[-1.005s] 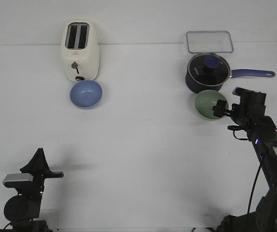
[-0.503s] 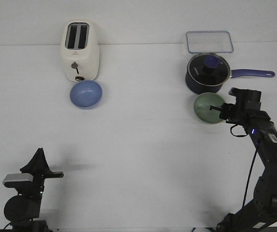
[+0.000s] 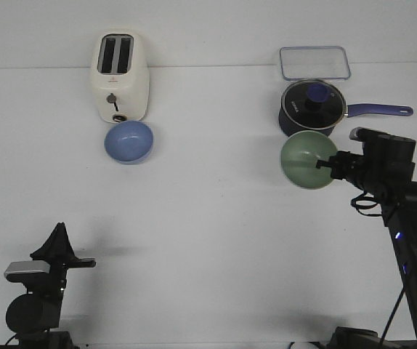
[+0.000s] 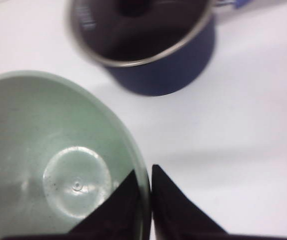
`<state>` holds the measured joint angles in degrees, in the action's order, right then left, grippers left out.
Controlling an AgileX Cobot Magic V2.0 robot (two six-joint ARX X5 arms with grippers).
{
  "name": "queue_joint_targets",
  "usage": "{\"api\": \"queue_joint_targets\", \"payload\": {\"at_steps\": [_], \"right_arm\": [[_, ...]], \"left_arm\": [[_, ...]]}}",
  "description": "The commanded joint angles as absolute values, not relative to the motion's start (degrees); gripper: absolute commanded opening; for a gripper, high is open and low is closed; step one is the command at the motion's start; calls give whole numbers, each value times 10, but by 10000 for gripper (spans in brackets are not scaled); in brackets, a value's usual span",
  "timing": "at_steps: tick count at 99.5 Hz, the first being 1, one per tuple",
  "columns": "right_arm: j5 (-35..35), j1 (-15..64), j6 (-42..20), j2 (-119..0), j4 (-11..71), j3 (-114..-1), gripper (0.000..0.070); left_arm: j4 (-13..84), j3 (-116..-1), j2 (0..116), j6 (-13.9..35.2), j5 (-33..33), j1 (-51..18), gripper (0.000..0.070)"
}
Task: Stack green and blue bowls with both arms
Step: 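Grasp the green bowl rim with the right gripper and lift it, then carry the green bowl toward the table center and set it down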
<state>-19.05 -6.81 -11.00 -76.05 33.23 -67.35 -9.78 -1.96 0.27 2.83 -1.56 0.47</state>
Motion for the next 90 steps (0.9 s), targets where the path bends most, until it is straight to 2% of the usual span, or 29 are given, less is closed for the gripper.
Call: {"api": "queue_joint_targets", "payload": {"at_steps": [1, 20, 48, 65, 90], "right_arm": [[-196, -40, -99, -745, 333, -668, 0], [-194, 80, -99, -693, 332, -597, 0], [-160, 232, -145, -697, 277, -520, 0], [-145, 281, -159, -731, 253, -504, 0], [-140, 309, -162, -804, 230, -504, 0]], "left_arm": [[-104, -8, 2, 22, -17, 5, 15], [-104, -8, 2, 22, -17, 5, 15], [-104, -8, 2, 22, -17, 5, 15], [-104, -8, 2, 23, -17, 5, 15], [-104, -8, 2, 23, -17, 5, 15]]}}
